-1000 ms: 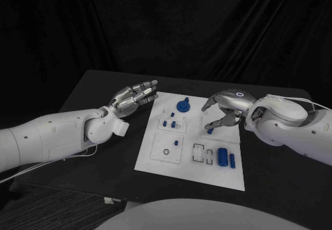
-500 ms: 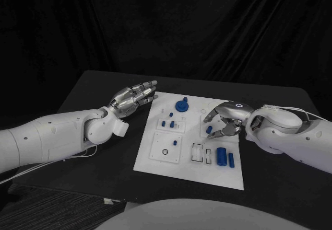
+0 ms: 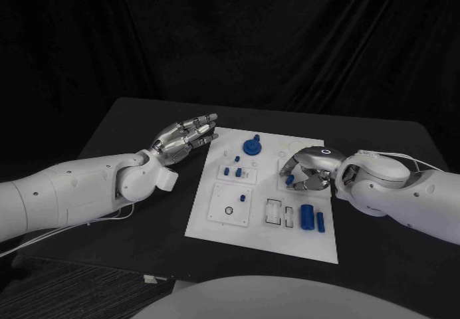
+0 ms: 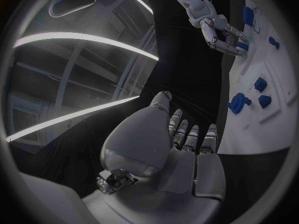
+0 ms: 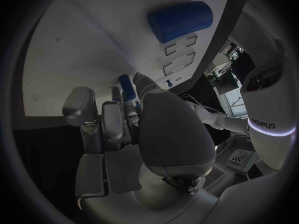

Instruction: Assemble the parts on the task board

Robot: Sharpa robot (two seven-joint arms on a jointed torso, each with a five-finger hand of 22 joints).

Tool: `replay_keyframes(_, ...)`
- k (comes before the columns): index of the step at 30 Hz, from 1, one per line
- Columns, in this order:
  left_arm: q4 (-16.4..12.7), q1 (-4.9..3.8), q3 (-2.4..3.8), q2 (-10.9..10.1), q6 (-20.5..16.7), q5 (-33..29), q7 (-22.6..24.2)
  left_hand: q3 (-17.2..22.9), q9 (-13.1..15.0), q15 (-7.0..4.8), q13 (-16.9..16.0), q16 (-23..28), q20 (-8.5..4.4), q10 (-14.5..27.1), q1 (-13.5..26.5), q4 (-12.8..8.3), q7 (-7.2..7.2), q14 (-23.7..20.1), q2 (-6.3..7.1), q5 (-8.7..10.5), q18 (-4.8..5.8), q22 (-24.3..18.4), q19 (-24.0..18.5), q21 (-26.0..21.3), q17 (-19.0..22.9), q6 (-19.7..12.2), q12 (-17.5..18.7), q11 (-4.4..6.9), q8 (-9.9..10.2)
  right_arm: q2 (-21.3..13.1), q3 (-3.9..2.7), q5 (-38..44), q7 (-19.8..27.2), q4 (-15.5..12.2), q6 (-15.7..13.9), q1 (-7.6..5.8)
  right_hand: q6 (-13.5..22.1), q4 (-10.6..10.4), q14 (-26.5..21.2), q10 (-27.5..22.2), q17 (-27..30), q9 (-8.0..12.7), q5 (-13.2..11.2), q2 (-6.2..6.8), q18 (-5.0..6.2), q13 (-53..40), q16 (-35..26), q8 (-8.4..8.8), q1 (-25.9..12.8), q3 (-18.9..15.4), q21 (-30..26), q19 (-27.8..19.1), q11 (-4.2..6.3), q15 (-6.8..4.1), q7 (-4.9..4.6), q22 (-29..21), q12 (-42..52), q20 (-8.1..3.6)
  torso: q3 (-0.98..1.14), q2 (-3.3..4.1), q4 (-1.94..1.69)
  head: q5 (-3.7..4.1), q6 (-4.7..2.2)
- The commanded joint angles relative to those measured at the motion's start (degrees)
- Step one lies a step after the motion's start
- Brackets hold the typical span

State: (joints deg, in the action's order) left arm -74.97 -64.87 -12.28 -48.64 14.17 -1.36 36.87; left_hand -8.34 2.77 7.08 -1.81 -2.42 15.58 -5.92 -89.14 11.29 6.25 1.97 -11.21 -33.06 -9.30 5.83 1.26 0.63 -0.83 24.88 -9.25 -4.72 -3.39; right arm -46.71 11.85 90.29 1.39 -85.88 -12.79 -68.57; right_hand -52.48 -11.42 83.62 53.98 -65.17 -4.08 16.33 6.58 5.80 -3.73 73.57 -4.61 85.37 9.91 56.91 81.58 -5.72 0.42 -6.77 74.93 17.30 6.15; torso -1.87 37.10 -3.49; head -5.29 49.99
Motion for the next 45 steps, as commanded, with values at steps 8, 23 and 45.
replay_keyframes(8, 0.1, 0.45, 0.06, 0.1, 0.9, -0.3, 0.3, 0.5, 0.1, 0.27, 0.0, -0.3, 0.33, 0.4, -0.3, -0.2, 0.05, 0.0, -0.2, -0.22, -1.04, -0.1, 0.1, 0.3, -0.1, 0.0, 0.0, -0.08, -0.4, -0.1, 0.06, 1.0, 0.3, 0.0, -0.2, 0.37, -3.7, 0.7, -0.4, 5.7, 1.0, -0.4, 1.4, 0.68, 0.14, 0.0, -0.8, -1.43, 1.3, 3.8, -0.6, -0.5, 0.69, -0.18, -0.53, 7.2, -1.4, -0.03, -0.04, 0.02, -0.06, -0.22, 0.01)
replay_keyframes(23, 0.3, 0.78, 0.06, 0.1, 1.1, -0.3, -0.2, 0.6, 0.1, 0.29, 0.0, -0.3, 0.34, 0.4, -0.4, -0.3, 0.1, 0.0, -0.19, -0.21, -1.03, -0.2, 0.1, 0.3, -0.1, 0.1, 0.1, -0.12, -0.4, -1.1, 0.05, 4.2, 0.4, -1.1, -3.3, 0.31, -9.9, 2.2, -0.8, 10.5, 2.4, -2.7, 0.8, 1.35, 0.32, -0.6, -1.9, -4.3, 1.8, 6.7, -1.6, -0.9, 2.0, -1.21, -0.29, 7.0, -1.5, -0.99, -0.04, -0.06, 0.02, -0.54, 0.01)
replay_keyframes(45, 0.6, 0.92, 0.06, 0.3, 1.3, -0.3, -1.0, 0.8, 0.1, 0.74, 0.0, -0.5, 0.38, 0.4, -0.3, -0.4, 0.1, 0.2, -0.17, -0.18, -1.03, -0.2, 0.1, 0.3, -0.1, 0.1, 0.0, -0.06, -0.4, -2.9, 0.04, 6.9, 0.2, -6.4, -7.0, -3.54, -11.5, 5.2, -1.9, 13.5, 5.8, -5.1, -1.4, 0.34, 0.7, -1.6, -4.8, -5.76, 3.9, 7.6, -4.2, -1.9, 2.97, -2.02, 0.12, 6.4, 0.0, -1.78, -0.04, -0.06, -0.01, -0.85, 0.01)
